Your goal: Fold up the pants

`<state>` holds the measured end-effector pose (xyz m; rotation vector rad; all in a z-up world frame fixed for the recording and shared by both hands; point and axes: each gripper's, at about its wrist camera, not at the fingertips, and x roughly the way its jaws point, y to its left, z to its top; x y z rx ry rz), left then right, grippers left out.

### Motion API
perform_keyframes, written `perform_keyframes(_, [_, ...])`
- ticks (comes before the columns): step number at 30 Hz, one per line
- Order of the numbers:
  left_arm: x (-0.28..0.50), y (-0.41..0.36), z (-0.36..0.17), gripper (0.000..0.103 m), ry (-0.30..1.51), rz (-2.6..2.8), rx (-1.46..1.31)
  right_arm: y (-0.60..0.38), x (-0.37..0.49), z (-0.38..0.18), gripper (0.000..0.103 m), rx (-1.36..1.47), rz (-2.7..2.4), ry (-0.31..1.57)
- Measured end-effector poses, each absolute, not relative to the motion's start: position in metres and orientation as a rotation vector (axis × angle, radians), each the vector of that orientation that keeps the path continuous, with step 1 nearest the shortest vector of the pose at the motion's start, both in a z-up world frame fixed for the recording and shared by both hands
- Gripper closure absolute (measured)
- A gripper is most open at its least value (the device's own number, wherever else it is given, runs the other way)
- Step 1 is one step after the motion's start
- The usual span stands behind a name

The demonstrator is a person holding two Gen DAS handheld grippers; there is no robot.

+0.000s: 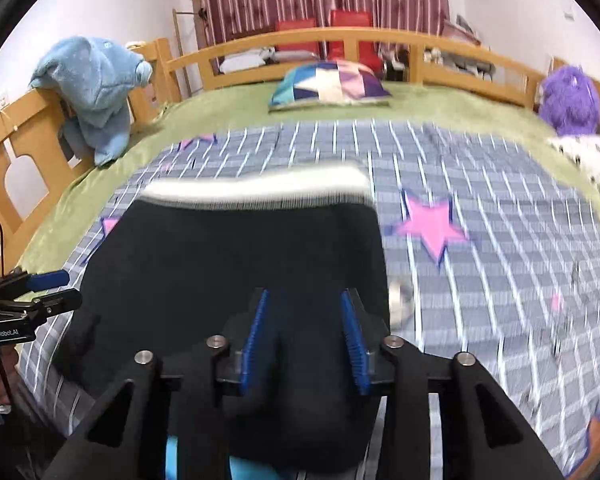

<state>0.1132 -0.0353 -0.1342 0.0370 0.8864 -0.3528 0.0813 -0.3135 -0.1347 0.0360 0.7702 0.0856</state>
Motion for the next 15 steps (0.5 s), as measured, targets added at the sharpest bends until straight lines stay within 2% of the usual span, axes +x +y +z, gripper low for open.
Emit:
perform_keyframes(6, [0.187,-0.073,-0.141,0.038,0.853,-0.347,0.072,-0.307,0.161,-0.146,0.064,-0.012,0.119,0.738])
perform_keyframes(9, [0.219,-0.08,-0.178,0.035,0.945,-0.254,0.159,-0.311,0.198,-0.179,0.072,-0.102,0.124,0.827])
perform_keyframes(15, [0.216,-0.063,-0.179,0.035,0.938,-0.298,0.078,-0.313,0.205,-0.184,0.072,-0.122,0.114,0.818])
